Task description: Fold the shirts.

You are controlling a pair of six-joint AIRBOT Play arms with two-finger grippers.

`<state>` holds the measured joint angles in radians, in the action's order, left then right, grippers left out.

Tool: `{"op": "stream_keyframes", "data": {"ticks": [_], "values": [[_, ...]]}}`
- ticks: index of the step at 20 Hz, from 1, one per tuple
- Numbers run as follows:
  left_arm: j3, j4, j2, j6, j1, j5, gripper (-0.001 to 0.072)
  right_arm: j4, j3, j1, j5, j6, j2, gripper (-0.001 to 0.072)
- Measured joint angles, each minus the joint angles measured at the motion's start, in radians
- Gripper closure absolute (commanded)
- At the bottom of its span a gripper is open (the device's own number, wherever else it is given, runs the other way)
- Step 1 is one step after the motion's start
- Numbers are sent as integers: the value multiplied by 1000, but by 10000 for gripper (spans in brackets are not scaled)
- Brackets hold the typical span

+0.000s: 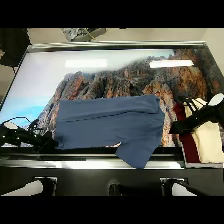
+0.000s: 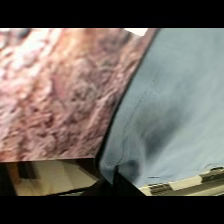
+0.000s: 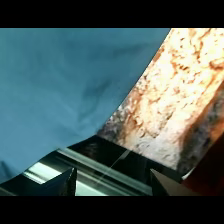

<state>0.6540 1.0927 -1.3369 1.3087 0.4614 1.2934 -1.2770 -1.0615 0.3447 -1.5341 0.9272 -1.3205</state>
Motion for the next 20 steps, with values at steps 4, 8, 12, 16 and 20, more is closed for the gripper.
{"op": "stream_keyframes", "data": {"ticks": [4, 8, 12, 16, 20], "values": [[-11, -6, 0, -17, -1, -2, 683, 82, 193, 0, 54, -16, 69, 157], [-13, -1, 6, -36, -2, -5, 683, 199, 393, 0, 177, -40, 98, 175], [-14, 5, 14, -45, -3, -10, 683, 314, 504, 2, 278, -56, 106, 274], [-14, 7, 18, -51, -3, -11, 683, 355, 540, -19, 368, -75, 107, 669], [4, 24, 33, -64, -3, -24, 685, 337, 526, -51, 366, -120, 110, 672]]}}
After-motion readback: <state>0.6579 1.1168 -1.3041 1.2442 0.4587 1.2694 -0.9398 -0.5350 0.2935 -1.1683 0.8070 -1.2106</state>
